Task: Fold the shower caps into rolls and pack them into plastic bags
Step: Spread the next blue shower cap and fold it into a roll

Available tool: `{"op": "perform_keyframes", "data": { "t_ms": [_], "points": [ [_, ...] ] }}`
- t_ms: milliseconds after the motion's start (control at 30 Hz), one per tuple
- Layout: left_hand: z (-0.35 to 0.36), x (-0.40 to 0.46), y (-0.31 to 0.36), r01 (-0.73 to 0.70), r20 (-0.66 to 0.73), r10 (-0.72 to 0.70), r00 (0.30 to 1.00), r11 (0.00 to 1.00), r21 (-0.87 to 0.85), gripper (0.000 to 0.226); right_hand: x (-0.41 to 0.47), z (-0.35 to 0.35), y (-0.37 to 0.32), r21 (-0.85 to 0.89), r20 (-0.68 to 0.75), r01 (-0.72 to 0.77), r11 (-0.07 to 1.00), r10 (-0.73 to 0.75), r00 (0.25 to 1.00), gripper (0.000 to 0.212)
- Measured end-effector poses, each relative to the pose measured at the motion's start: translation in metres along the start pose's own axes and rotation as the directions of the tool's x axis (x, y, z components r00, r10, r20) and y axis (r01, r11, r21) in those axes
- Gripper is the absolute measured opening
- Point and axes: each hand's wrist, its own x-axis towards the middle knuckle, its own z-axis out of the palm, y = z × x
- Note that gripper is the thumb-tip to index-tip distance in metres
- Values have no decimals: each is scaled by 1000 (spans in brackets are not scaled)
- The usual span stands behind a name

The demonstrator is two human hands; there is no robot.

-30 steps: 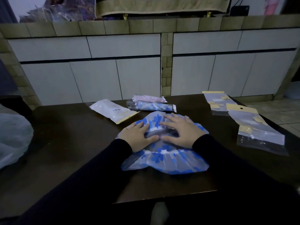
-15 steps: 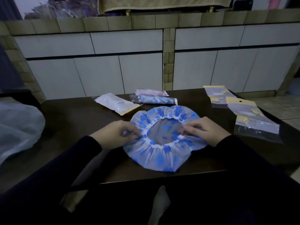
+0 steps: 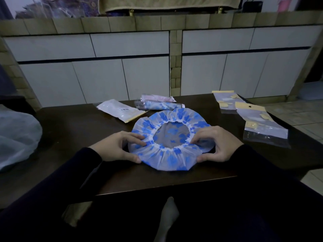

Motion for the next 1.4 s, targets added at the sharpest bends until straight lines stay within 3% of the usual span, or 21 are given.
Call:
{"op": "perform_keyframes", "data": {
  "t_ms": [167, 267, 367, 467, 600, 700, 800, 900, 1000, 1100, 1233, 1333, 1400],
  "points": [
    [3, -1, -6, -25, -199, 25, 980, 1000, 1, 40, 1, 1, 3, 191, -151, -159, 969, 189, 970, 24],
    [10, 5, -6, -51, -384, 48, 922, 999, 2, 37, 6, 3, 3, 326, -157, -278, 904, 342, 927, 36],
    [15, 13, 1, -85, -511, 68, 857, 996, -9, 36, 7, 2, 4, 344, -136, -279, 897, 342, 930, 47],
    [16, 24, 7, -51, -620, 49, 783, 999, 14, 36, 20, 3, 4, 469, -218, -330, 819, 470, 856, 40],
    [11, 41, 10, 167, -517, -138, 844, 986, 8, 32, 47, 1, 11, 402, -66, -633, 662, 710, 701, 43],
    [5, 42, 11, 264, -518, -266, 813, 961, -80, 36, 57, -5, 12, 453, -27, -631, 630, 717, 697, 34],
    [-2, 40, 16, 186, -557, -275, 784, 959, -212, 34, 62, -10, 7, 534, 1, -573, 622, 678, 735, 29],
    [2, 42, 22, 156, -556, -270, 786, 957, -244, 28, 66, 0, 9, 540, -39, -572, 617, 698, 716, 30],
    [17, 42, 12, 284, -549, -272, 790, 957, -65, 32, 69, 12, 15, 404, -122, -672, 620, 765, 632, 31],
    [24, 41, 6, 446, -485, -327, 811, 882, 153, 28, 69, 15, 15, 257, -110, -761, 595, 801, 589, 29],
    [17, 40, 16, 535, -432, -399, 809, 805, 258, 29, 71, 14, 11, 169, -105, -761, 626, 779, 618, 25],
    [12, 41, 22, 564, -524, -332, 785, 734, 379, 30, 75, 10, 6, 119, -122, -728, 675, 738, 664, 13],
    [9, 48, 25, 552, -563, -288, 775, 742, 380, 33, 80, 4, 1, 103, -144, -707, 699, 714, 685, 10]
  ]
}}
